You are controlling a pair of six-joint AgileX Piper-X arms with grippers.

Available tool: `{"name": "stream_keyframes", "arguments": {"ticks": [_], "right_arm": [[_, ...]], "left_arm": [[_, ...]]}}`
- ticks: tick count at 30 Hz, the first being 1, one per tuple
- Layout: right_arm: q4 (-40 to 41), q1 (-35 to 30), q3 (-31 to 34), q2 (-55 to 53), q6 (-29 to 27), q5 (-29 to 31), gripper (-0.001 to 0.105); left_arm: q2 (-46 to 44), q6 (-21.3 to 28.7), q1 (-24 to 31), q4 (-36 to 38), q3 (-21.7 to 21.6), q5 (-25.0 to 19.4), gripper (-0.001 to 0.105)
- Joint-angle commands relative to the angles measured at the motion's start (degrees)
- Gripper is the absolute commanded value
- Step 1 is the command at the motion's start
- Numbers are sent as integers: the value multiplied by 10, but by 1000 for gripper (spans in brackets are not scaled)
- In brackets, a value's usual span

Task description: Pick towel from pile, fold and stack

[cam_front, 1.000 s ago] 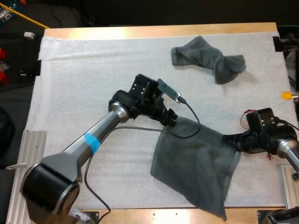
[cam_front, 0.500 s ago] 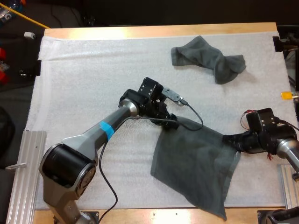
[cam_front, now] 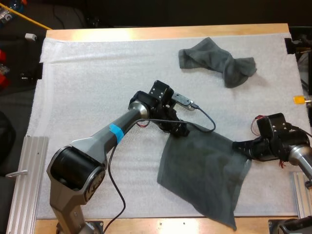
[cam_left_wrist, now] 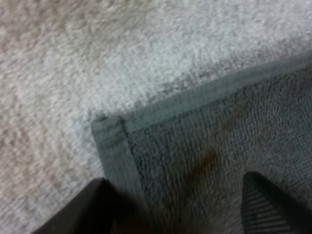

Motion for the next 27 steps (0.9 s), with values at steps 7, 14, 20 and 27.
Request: {"name": "stream_keyframes", "arguments": {"ticks": [7,14,20,27], "right_arm": [[20,-2,2,-3,-1,-2,0],[18,-2,0,-8,-1,-2,0],[13,-2,-42,-65,-7,25,0],[27,0,-144,-143,-41,9,0]], "left_arm": [[1,-3,-32,9,-14,-28,25],[-8,12,-33,60,-74,-28,0],[-75,42,-33,98,-107,-58,0],[-193,49,-33,114,-108,-95,0]]}}
